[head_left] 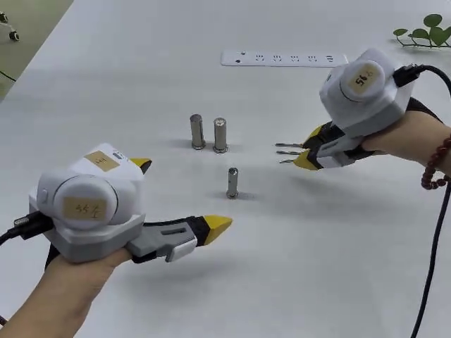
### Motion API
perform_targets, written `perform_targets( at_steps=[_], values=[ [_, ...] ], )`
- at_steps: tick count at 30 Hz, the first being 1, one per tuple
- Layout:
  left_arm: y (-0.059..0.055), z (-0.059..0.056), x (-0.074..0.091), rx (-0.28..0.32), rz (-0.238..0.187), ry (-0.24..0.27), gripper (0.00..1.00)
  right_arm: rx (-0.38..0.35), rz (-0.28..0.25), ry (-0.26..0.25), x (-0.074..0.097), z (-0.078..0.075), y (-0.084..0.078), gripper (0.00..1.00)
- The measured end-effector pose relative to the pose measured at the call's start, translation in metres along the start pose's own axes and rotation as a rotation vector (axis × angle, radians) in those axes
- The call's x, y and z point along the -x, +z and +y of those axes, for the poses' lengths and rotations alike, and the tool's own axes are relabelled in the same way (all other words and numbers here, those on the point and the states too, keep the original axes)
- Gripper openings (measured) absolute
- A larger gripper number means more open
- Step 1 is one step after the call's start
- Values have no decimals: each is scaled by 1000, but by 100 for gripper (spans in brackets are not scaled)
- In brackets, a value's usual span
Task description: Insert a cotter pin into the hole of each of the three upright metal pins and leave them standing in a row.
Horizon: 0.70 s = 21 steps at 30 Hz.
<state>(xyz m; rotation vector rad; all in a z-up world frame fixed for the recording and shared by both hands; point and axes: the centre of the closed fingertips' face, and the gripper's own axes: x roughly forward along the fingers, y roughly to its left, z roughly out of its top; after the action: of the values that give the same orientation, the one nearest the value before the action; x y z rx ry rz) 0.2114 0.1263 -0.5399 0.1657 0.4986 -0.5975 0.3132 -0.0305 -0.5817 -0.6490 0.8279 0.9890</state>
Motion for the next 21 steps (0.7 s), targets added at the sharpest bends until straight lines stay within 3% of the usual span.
perform_targets(
  at_steps=[8, 21],
  values=[
    [-7, 6, 2, 11, 12, 16, 83, 5, 35, 33, -17, 2, -8, 11],
    [-9, 6, 1, 26, 17, 10, 79, -15, 70, 82, -29, 2, -17, 8]
  ],
)
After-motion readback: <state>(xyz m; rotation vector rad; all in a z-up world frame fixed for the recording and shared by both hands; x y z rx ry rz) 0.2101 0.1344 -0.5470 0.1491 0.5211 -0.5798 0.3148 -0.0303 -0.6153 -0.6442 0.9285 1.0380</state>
